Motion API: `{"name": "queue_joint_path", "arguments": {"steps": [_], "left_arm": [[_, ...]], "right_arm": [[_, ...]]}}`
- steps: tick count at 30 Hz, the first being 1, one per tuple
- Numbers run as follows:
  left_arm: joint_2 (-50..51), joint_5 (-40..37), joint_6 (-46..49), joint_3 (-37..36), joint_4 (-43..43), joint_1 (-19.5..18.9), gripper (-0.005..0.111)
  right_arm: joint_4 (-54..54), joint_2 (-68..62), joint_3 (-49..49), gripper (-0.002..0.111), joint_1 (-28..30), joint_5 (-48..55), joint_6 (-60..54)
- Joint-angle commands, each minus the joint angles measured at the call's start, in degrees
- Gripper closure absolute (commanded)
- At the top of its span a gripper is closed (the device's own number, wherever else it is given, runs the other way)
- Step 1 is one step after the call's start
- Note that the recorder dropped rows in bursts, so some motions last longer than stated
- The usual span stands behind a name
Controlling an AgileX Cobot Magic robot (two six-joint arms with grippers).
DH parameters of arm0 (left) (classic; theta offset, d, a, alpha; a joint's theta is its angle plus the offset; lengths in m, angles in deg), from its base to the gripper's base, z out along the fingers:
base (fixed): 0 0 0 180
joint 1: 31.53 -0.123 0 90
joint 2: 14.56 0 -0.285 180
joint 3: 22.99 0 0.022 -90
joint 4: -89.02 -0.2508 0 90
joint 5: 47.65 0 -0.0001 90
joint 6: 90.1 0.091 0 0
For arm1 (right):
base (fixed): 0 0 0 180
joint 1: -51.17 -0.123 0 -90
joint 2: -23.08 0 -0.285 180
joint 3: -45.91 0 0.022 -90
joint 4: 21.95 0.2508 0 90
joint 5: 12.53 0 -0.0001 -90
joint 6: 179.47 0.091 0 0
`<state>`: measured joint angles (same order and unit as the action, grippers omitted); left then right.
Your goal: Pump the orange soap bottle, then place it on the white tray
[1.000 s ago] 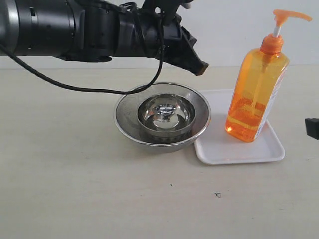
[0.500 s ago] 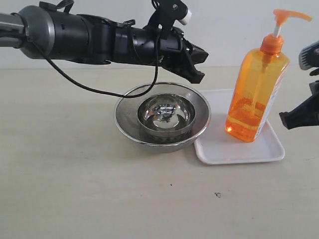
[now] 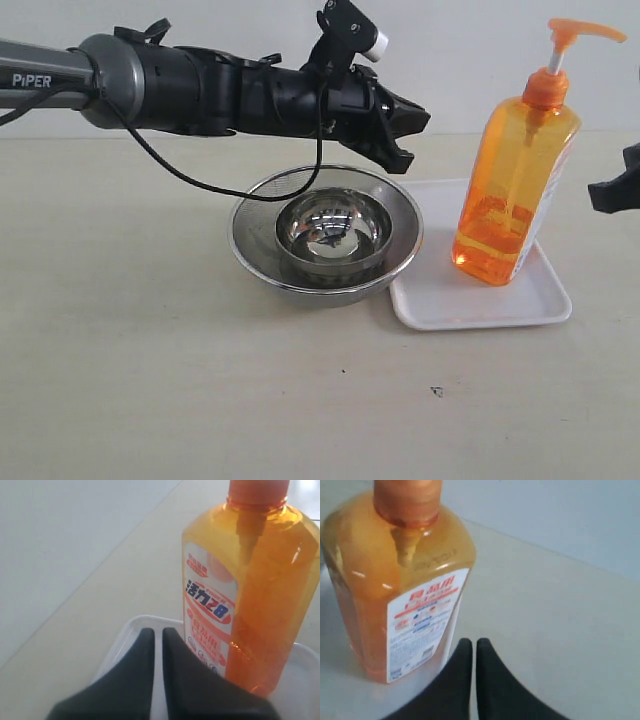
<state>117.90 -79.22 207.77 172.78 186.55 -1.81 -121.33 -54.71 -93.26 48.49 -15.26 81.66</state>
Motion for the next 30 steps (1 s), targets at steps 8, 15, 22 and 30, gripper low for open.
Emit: {"name": "queue_joint_path", "arguments": {"steps": [8,15,22,30], "left_arm": [[3.2,-2.6,0.6,4.1,0.6,0.1,0.102],[4.5,-5.7,-0.1,5.0,0.6,0.1,0.102],[4.6,-8.3,0.1,5.0,0.6,0.6,0.102],[5.5,-6.9,1.2,5.0,0.6,2.2,0.102]], "right_arm": [[0.5,-9.1,-8.1,0.108,10.2,-17.0,-9.1],[4.8,-14.2,-10.4,0.108,10.2,-22.9,-14.1],[8.1,-14.8,-10.6,0.108,10.2,-23.8,-18.9],[9.6,-17.7,-13.4,0.108,10.2,-26.5,-19.8]]}}
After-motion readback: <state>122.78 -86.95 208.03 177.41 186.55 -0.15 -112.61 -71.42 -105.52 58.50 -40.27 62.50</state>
